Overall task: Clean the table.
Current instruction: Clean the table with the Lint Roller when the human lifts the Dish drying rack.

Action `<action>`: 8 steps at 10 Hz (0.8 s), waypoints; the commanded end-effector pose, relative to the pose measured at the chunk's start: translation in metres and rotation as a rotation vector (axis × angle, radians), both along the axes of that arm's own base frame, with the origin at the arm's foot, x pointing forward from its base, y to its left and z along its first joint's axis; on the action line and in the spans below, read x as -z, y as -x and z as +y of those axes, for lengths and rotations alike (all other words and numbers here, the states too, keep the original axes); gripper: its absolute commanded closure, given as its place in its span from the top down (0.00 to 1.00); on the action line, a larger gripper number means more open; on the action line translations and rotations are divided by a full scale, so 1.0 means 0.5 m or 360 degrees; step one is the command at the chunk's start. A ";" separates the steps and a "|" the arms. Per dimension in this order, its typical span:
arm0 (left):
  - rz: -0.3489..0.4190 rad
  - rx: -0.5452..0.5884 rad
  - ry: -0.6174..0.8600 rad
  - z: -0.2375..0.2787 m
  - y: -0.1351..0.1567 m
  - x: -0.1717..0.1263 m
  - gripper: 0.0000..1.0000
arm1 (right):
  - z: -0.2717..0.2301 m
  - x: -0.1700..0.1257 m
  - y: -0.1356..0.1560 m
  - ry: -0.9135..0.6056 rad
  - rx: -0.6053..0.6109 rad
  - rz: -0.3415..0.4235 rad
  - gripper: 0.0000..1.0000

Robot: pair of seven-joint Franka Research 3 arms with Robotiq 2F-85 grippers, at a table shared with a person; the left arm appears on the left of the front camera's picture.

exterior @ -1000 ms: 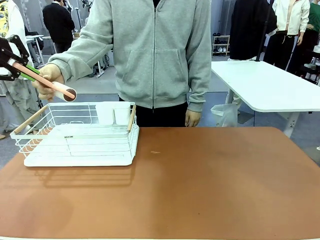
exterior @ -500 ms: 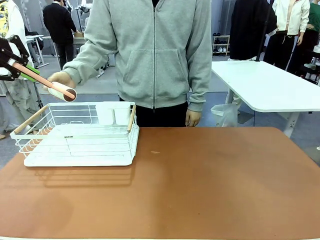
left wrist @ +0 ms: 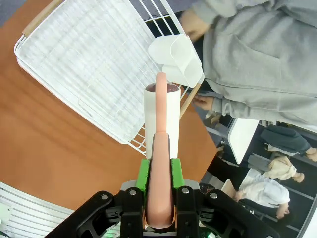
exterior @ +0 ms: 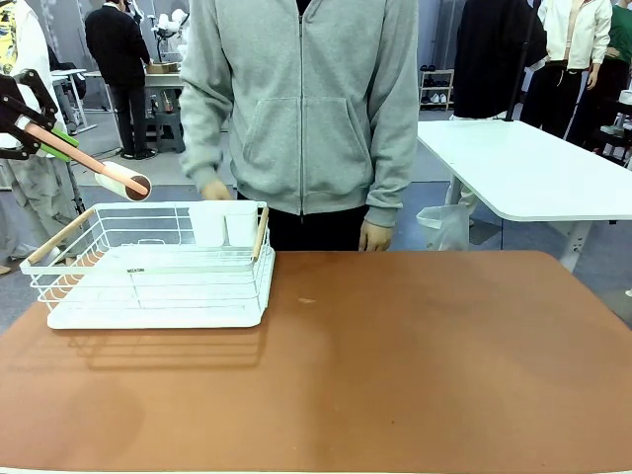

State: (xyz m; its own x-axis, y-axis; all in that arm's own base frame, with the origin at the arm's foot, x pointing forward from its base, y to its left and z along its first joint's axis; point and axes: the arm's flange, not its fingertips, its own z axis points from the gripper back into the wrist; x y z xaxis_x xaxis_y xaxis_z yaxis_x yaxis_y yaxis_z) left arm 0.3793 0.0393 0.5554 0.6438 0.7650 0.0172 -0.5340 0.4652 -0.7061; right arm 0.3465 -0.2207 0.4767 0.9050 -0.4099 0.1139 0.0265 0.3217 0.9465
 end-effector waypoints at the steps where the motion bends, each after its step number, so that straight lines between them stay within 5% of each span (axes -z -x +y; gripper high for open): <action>1: -0.0003 -0.0002 0.0004 0.000 0.000 -0.001 0.00 | 0.000 -0.006 0.000 -0.0017 -0.0001 -0.0026 1.00; 8: -0.0003 -0.0002 0.0004 0.000 0.000 -0.001 0.00 | 0.000 -0.006 0.000 -0.0017 -0.0001 -0.0026 1.00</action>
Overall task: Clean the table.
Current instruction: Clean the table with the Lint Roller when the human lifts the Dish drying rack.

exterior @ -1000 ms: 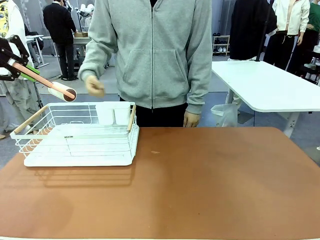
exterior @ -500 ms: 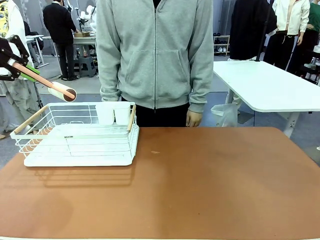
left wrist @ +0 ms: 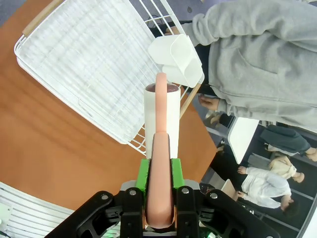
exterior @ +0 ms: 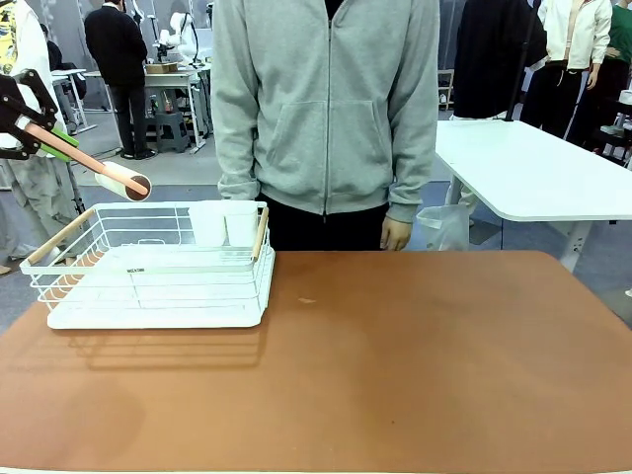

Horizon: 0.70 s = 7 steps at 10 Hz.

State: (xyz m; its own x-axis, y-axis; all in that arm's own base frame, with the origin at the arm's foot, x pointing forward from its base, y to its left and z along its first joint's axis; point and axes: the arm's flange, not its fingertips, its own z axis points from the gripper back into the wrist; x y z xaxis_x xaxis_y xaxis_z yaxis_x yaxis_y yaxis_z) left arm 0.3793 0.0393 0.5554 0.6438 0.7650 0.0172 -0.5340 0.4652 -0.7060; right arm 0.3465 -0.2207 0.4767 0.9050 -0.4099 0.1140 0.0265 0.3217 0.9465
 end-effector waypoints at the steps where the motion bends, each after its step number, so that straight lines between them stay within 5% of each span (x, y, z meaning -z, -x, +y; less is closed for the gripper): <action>1: -0.0003 -0.0002 0.0004 0.000 0.000 -0.001 0.00 | 0.000 -0.006 0.000 -0.0017 -0.0001 -0.0026 1.00; 7: -0.0003 -0.0002 0.0004 0.000 0.000 -0.001 0.00 | 0.000 -0.006 0.000 -0.0017 -0.0001 -0.0026 1.00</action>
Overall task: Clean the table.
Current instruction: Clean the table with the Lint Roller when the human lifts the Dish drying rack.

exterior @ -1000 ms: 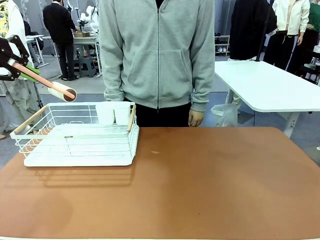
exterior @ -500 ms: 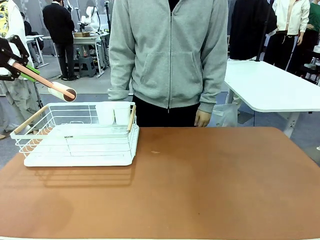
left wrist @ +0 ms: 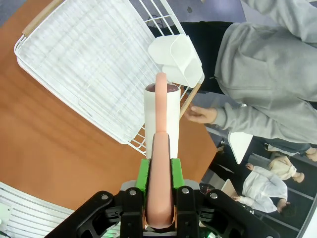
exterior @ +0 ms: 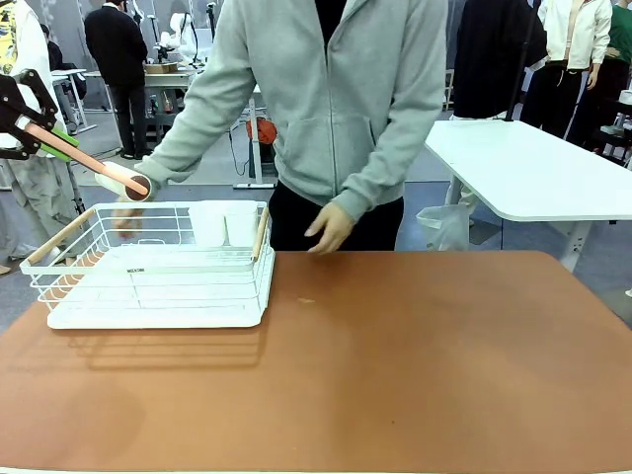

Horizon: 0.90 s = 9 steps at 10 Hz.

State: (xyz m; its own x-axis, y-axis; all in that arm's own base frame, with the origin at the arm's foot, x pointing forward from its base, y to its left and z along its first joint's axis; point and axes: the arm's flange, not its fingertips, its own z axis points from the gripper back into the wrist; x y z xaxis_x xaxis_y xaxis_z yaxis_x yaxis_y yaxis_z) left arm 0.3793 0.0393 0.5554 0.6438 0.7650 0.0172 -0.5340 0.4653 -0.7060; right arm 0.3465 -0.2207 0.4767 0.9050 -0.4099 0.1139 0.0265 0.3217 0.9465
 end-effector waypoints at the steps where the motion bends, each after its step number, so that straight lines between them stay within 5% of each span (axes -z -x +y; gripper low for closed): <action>1: -0.0003 -0.0003 0.0004 0.000 0.000 -0.001 0.00 | 0.000 -0.006 0.000 -0.0017 -0.0001 -0.0026 1.00; 9: -0.0003 -0.0003 0.0004 0.000 0.000 -0.001 0.00 | 0.000 -0.006 0.000 -0.0017 -0.0001 -0.0026 1.00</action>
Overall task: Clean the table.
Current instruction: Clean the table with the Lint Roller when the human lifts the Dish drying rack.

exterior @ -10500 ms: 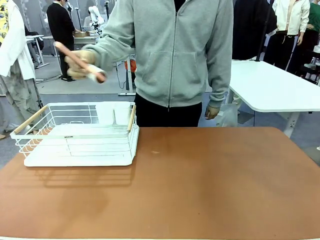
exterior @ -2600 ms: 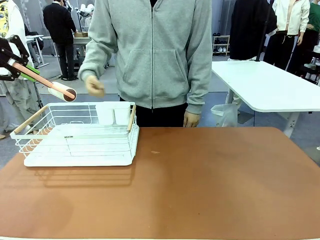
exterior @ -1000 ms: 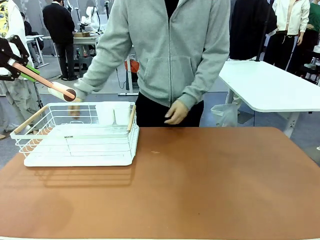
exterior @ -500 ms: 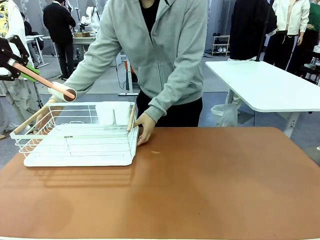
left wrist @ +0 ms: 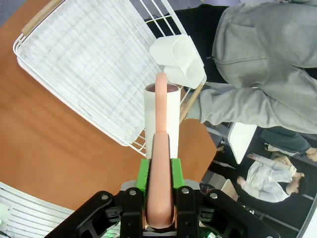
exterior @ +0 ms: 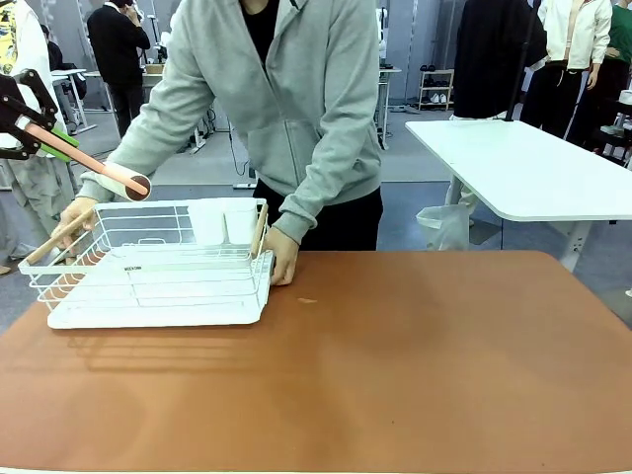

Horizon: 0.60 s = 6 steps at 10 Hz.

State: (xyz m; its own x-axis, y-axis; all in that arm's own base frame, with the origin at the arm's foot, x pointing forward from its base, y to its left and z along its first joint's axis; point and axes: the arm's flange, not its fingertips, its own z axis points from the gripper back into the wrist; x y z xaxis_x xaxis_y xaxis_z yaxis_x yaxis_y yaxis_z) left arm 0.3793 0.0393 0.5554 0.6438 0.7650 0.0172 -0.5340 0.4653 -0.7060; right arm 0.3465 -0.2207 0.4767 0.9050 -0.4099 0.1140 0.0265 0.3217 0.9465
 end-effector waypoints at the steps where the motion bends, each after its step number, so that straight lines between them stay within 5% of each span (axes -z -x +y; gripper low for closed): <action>1: -0.0003 -0.0003 0.0005 0.000 0.000 -0.001 0.00 | 0.000 -0.006 0.000 -0.0017 -0.0001 -0.0026 1.00; 6: -0.0003 -0.0003 0.0005 0.000 0.000 -0.001 0.00 | 0.000 -0.006 0.000 -0.0017 -0.0001 -0.0026 1.00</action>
